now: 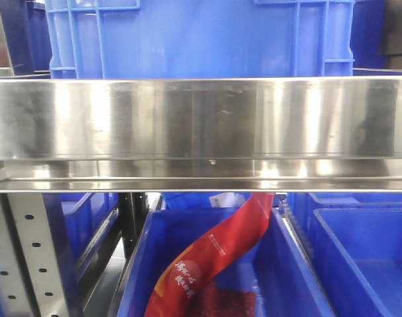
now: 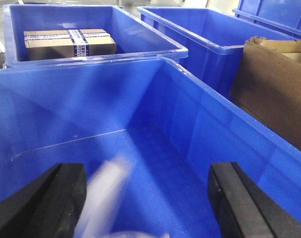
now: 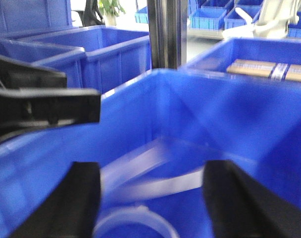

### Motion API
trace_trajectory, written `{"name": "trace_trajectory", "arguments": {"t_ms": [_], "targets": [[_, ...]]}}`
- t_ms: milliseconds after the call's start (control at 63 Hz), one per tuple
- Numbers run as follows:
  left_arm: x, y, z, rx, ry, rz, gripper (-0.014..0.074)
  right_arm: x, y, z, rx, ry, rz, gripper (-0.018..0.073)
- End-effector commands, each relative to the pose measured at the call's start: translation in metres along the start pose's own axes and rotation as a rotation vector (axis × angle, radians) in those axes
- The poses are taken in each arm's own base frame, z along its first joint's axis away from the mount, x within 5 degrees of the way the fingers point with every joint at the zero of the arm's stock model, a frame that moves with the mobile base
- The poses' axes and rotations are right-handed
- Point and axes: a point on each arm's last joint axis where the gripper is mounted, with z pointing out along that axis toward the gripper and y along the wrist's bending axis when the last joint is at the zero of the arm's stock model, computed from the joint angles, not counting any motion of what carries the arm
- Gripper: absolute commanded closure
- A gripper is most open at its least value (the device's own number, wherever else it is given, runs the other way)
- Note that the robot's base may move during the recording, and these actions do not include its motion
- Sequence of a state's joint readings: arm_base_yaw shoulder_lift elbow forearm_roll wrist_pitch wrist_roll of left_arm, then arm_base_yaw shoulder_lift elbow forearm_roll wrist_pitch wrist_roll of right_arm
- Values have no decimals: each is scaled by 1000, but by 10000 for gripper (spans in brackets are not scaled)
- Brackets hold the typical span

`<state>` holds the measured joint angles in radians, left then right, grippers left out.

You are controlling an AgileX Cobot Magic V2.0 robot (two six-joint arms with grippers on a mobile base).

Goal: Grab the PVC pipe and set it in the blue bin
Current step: 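Lower the pipe into the blue bin and open both grippers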

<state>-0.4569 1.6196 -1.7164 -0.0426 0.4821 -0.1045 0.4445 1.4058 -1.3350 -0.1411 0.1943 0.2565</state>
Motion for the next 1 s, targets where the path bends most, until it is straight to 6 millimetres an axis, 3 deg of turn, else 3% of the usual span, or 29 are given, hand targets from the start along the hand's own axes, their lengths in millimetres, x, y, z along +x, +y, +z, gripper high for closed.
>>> {"name": "trace_trajectory", "arguments": {"t_ms": [0, 127, 301, 381, 603, 698, 873, 984], "targets": [[-16, -2, -21, 11, -68, -5, 215, -17, 2, -16, -11, -78, -5, 323], [-25, -4, -41, 14, -99, -2, 325, -27, 2, -30, -16, -117, -4, 471], [-34, -3, -57, 0, -139, 28, 587, -34, 3, -42, -21, -152, -4, 715], [-35, -4, -68, 1, -124, 24, 710, -38, 3, -47, -24, -165, 3, 727], [-39, -6, -117, -7, -63, 27, 707, -61, 4, -101, -27, -251, 9, 727], [-37, -7, -135, -2, -38, 22, 707, -60, 2, -122, -11, -199, 21, 727], [-18, -18, -160, 66, -155, 36, 707, -29, -3, -147, 10, -105, 22, 727], [14, -22, -169, 115, -224, 42, 707, 4, -5, -159, -16, -166, 17, 727]]}}
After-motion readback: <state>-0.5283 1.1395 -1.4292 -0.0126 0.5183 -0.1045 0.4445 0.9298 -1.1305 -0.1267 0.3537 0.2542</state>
